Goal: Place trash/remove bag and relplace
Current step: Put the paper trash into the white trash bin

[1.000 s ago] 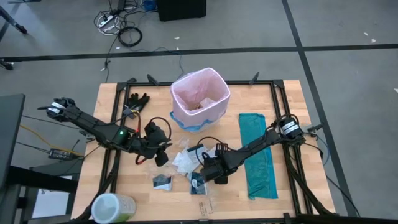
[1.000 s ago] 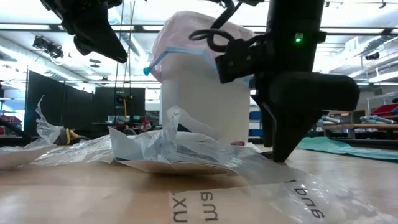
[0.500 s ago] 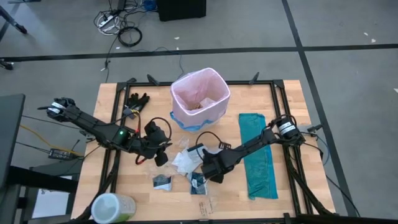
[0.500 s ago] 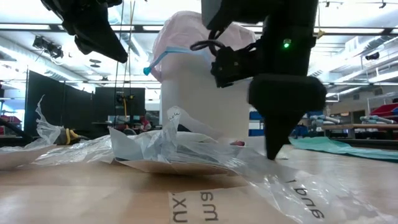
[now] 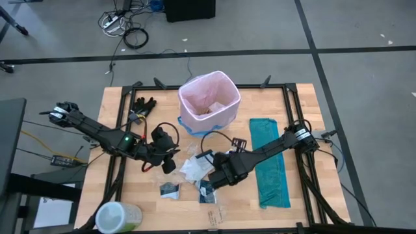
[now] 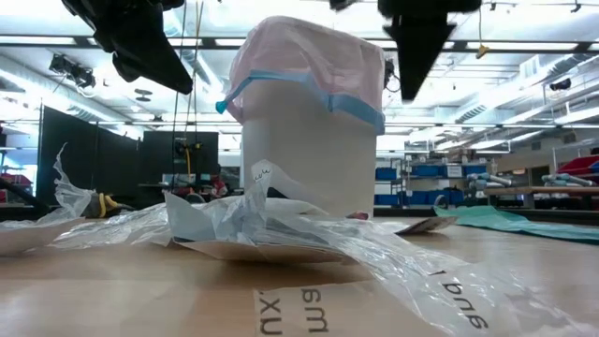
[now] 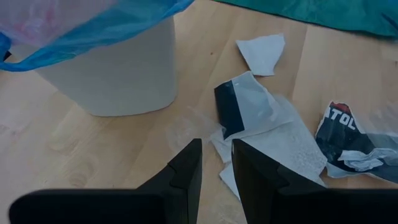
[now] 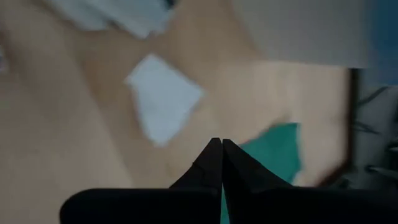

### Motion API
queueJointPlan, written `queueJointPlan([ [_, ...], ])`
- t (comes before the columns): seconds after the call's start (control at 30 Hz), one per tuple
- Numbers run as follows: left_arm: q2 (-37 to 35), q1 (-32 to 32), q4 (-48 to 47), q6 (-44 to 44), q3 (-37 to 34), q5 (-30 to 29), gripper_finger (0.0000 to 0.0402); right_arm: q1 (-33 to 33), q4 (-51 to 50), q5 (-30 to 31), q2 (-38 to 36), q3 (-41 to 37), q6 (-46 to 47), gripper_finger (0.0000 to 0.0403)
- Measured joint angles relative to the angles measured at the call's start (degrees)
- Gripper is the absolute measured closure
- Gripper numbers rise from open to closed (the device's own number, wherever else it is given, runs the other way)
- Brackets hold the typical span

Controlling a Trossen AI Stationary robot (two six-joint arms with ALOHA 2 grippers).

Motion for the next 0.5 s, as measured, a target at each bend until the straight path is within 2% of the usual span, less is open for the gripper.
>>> queueJointPlan([
  [0.07,0.0,0.0,0.0,0.0,0.0,0.0,0.0305,-0.2,-0.9,2.7,-0.2,0.8,-0.6,0.04],
  [0.17,0.0,0.0,0.0,0.0,0.0,0.0,0.0305,-0.8,-0.2,2.7,0.0,0.8,-8.3,0.038],
  [0.33,0.0,0.0,-0.1,-0.3,0.0,0.1,0.0305,-3.8,4.0,-5.4,0.0,-0.3,-17.0,0.0313],
  [0.5,0.0,0.0,-0.1,-1.7,0.0,0.3,0.0305,-6.0,11.3,-10.5,-0.1,-5.1,-14.6,0.0224],
])
